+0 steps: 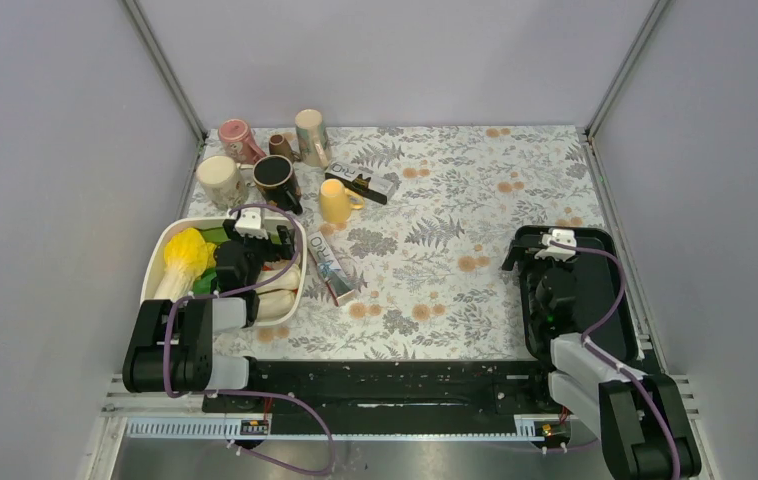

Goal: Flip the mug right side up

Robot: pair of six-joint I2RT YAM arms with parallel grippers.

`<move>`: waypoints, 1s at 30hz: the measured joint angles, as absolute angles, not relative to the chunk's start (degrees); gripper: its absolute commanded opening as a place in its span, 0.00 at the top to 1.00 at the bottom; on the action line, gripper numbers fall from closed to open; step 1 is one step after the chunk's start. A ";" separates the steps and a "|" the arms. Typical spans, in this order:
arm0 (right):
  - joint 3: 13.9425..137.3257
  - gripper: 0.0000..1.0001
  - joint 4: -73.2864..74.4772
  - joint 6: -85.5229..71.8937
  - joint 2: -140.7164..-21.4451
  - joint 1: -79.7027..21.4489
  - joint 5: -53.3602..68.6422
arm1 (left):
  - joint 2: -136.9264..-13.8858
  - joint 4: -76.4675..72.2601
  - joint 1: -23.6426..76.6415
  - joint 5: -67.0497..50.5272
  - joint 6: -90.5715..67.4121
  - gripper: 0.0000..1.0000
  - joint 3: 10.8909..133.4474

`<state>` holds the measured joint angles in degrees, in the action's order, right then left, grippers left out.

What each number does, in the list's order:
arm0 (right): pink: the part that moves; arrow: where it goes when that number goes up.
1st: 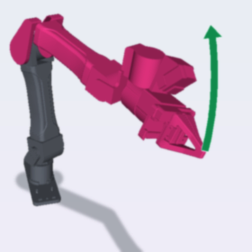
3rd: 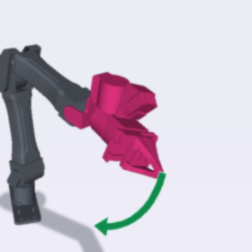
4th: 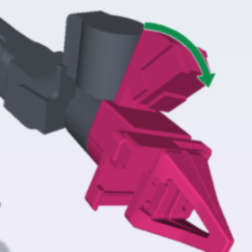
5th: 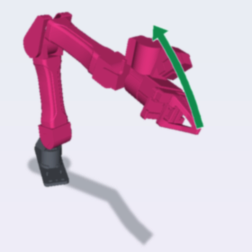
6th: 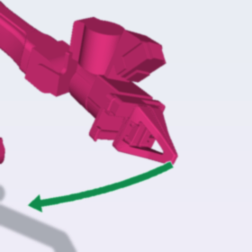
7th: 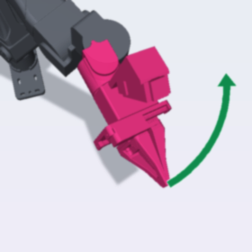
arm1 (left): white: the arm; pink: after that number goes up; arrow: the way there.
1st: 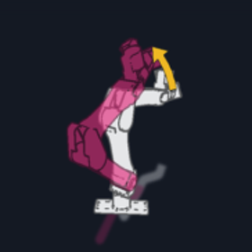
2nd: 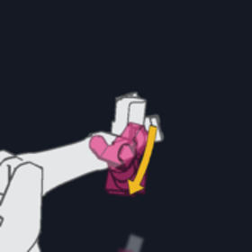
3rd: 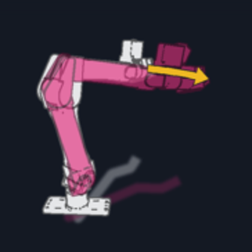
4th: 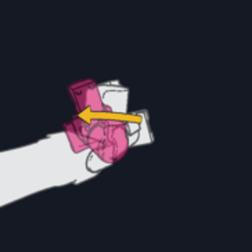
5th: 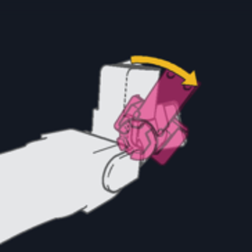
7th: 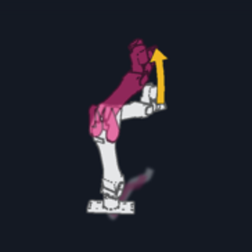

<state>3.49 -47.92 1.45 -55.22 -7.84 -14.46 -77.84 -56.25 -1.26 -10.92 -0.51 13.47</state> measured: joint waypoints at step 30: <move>20.49 0.01 -21.71 -6.02 -48.75 -7.84 13.37 | -100.73 44.07 36.34 -4.05 49.56 0.17 98.32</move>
<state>20.49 -21.71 -6.02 -48.75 -7.84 13.37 -100.73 44.07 36.34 -4.05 49.56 98.32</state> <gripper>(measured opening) 0.993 0.858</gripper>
